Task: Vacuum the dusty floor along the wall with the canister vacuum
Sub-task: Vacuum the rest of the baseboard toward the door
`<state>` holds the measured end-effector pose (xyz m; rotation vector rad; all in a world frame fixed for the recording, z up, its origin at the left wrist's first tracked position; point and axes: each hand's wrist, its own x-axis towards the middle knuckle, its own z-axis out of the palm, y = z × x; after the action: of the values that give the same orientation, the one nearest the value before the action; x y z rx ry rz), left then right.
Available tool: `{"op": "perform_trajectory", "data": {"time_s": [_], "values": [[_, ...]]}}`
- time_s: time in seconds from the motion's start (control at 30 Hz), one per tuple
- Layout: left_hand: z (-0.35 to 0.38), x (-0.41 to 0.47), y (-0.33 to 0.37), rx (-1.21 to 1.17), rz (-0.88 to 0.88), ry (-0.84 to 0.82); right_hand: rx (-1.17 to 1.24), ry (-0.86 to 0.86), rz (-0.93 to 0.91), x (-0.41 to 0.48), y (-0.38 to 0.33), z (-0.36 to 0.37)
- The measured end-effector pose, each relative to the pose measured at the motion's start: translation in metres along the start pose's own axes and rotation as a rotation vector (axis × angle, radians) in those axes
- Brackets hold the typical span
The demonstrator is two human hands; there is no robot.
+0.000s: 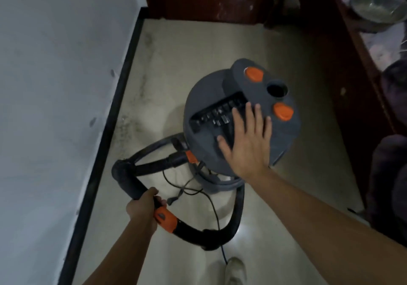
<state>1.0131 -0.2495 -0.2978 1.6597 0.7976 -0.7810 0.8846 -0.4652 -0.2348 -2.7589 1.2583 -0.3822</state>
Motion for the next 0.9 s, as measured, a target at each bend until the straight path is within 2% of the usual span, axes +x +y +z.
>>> {"op": "perform_trajectory", "data": {"time_s": [0.1, 0.2, 0.4, 0.6, 0.9], "values": [[0.023, -0.006, 0.021, 0.040, 0.037, -0.017, -0.121, 0.053, -0.098, 0.002, 0.014, 0.025], [0.034, 0.005, 0.043, 0.058, 0.034, 0.001, -0.164, 0.121, -0.112, 0.017, 0.028, 0.041], [0.046, 0.040, 0.078, 0.104, 0.025, -0.009, -0.226, 0.109, -0.129, 0.098, 0.081, 0.043], [0.089, 0.072, 0.106, 0.136, 0.010, -0.029, -0.300, 0.049, 0.029, 0.199, 0.123, 0.051], [0.224, 0.082, 0.155, 0.108, 0.018, -0.071, -0.325, 0.103, 0.334, 0.336, 0.158, 0.078]]}}
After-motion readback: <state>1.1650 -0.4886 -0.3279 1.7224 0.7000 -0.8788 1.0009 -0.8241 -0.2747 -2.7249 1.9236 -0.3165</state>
